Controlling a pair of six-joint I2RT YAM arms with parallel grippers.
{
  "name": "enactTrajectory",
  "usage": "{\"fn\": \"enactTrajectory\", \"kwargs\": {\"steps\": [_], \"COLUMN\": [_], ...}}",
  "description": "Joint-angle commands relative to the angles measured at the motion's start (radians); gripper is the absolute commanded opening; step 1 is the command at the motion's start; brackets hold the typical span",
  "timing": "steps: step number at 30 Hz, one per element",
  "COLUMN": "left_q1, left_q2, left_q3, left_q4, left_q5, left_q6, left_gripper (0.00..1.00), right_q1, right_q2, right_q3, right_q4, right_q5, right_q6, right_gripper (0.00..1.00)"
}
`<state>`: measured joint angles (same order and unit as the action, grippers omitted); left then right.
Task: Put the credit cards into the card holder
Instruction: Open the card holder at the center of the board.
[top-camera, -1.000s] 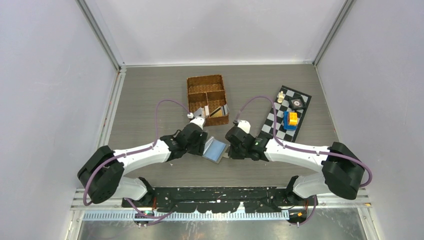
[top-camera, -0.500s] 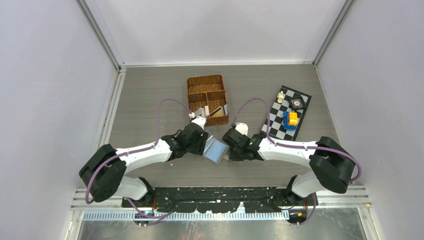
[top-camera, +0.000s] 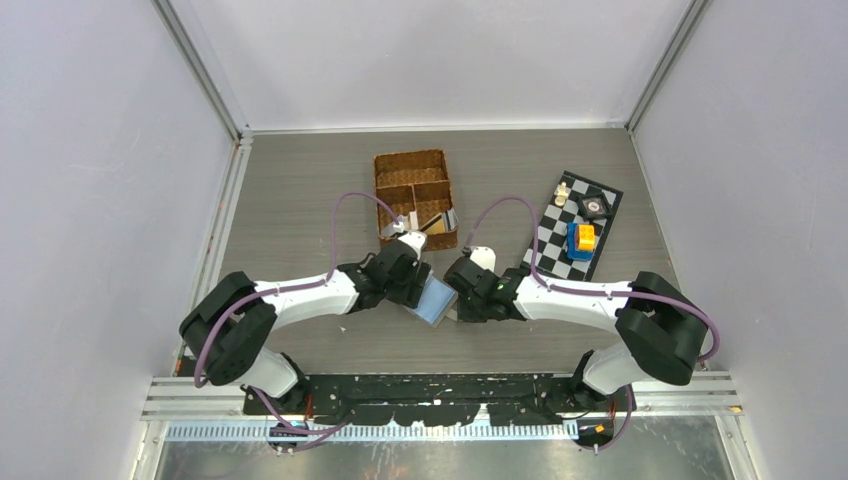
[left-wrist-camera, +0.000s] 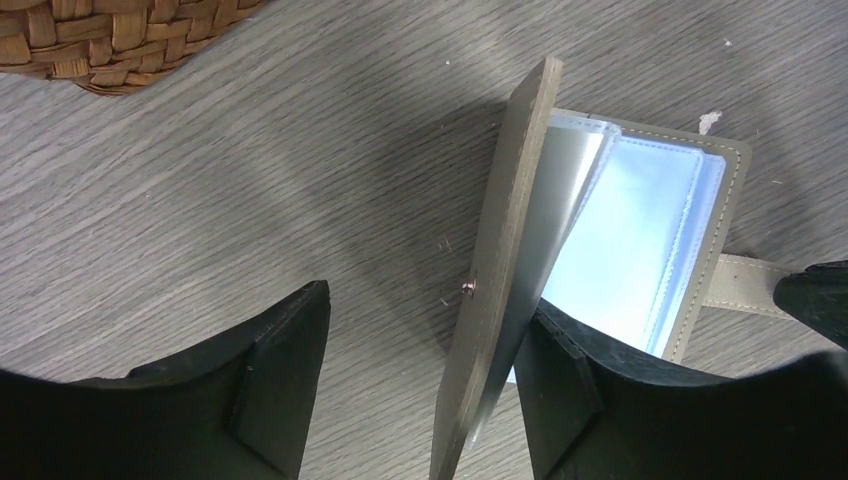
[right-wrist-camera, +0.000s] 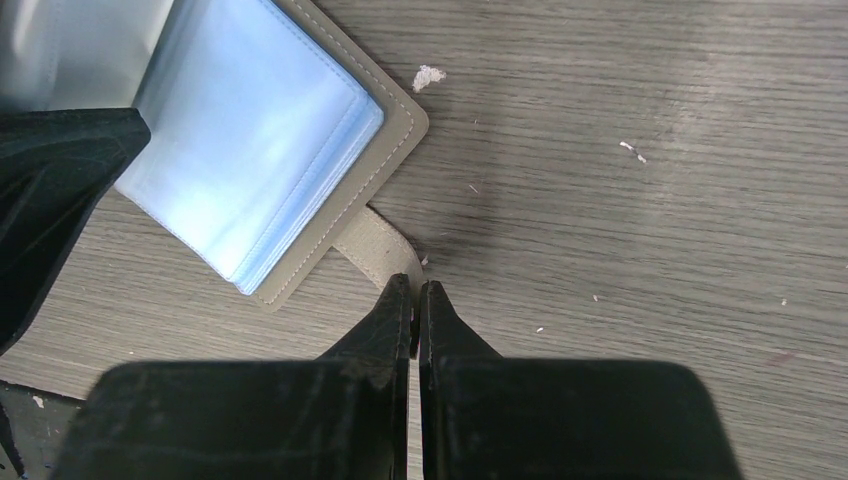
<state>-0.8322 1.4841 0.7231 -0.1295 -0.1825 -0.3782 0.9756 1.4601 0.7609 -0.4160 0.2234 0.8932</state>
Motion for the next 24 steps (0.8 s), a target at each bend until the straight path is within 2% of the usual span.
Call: {"fn": "enactTrajectory", "kwargs": {"steps": [1,11,15,20,24], "left_q1": [-0.002,-0.002,-0.003,-0.002,-0.002], "left_q2": [-0.002,-0.072,-0.084,-0.082,-0.094], "left_q3": [0.039,0.038,0.039,0.039,0.039], "left_q4": [0.042,0.033,0.03,0.028,0.018], "left_q5": [-0.021,-0.08,-0.088,-0.078,-0.084], "left_q6": [0.036,0.084,0.096,0.093,0.084], "left_gripper": [0.67,0.6,0.55,0.43,0.4], "right_q1": [0.006,0.006,0.006,0.006,0.006], "right_q2": [0.003,0.004,0.008,0.01,0.007], "right_q3": [0.029,0.026,0.025,0.025,0.024], "right_q4": [0.017,0.011,0.013,0.011,0.007], "right_q5": [0.021,0.021,0.017,0.017,0.023], "right_q6": [0.0,-0.001,0.0,0.001,0.003], "right_gripper": [0.0,0.01,0.01,0.01,0.01]}}
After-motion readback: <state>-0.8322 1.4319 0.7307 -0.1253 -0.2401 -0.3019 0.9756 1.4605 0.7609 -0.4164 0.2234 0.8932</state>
